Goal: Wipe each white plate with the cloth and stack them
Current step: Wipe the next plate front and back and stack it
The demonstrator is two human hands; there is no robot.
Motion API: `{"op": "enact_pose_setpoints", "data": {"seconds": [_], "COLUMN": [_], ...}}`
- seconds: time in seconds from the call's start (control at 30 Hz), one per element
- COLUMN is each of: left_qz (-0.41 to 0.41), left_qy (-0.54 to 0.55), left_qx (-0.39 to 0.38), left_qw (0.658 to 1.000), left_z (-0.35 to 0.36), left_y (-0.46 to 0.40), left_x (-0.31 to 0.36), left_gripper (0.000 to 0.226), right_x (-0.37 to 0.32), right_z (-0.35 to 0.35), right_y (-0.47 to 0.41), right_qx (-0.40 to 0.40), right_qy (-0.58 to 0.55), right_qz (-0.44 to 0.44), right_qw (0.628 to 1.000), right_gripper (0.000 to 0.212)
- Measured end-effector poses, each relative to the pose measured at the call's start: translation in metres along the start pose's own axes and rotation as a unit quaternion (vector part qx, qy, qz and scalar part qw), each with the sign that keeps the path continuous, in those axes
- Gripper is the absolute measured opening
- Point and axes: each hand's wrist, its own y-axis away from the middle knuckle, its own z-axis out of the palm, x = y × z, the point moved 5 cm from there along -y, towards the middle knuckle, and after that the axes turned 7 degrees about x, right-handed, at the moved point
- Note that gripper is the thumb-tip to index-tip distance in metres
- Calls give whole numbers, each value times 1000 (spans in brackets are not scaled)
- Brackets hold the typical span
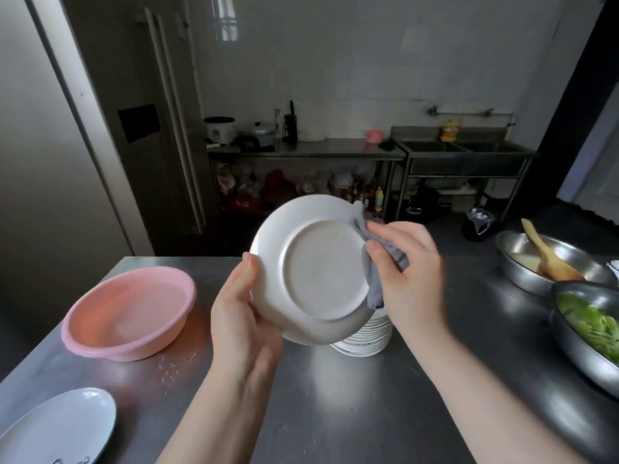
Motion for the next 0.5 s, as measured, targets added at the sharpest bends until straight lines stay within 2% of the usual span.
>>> {"op": "enact_pose_setpoints", "data": {"seconds": [0.13, 0.23, 0.37, 0.5], "left_qz": [-58, -80, -142, -172], "left_qy": [94, 110, 106, 90], "left_qx": [58, 63, 35, 43], "left_qw": [992, 989, 984, 980], "left_z": [-2, 4, 7, -1], "left_y": [-10, -12, -10, -15], "left_x": [-1, -7, -23, -34], "left_gripper": [17, 22, 40, 46], "right_x": [22, 8, -21, -16], "right_z": [-3, 9, 31, 33], "right_y": [57, 93, 107, 105], "right_qx": [53, 76, 0, -67], "right_qy": [-24, -24, 2, 1], "right_qz": [81, 36, -78, -77], "right_qw": [995, 996, 997, 995], "right_gripper": [35, 34, 36, 34]}}
